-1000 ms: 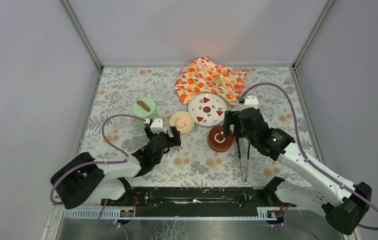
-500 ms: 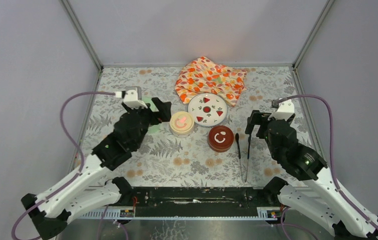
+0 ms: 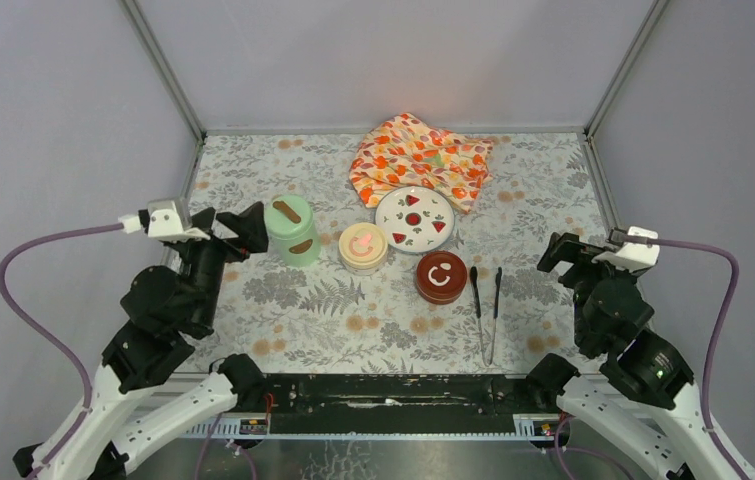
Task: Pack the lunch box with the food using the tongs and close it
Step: Reset both arms
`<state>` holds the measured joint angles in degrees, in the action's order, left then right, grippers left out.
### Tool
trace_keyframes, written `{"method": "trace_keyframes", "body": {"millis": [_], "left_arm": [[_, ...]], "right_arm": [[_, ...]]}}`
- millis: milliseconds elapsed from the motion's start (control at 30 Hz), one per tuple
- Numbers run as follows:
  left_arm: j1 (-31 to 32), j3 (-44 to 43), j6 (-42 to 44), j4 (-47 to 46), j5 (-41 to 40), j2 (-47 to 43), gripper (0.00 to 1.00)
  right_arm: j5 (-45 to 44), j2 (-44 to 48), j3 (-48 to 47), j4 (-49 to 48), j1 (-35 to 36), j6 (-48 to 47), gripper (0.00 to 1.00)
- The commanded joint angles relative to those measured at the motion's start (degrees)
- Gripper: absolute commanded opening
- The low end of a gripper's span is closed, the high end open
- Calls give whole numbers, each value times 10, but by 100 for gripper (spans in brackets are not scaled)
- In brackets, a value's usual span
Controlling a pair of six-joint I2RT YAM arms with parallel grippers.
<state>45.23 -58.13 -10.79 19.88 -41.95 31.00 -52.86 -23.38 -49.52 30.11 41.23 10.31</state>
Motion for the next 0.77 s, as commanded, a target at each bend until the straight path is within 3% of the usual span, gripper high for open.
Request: {"method": "trace_keyframes", "body": {"millis": [0,267,733], "left_arm": [[-4,65,57,-45,-42,-56,98],[-32,110,70,-73,-56,-90,99],[-113,118,30,-66,-8,-80,99]], "right_arm": [[-58,32,45,-76,-1,-29,100],[-66,33,69,-88,-2,-35,100],[-57,36,94,-116,-2,-56,100]]}}
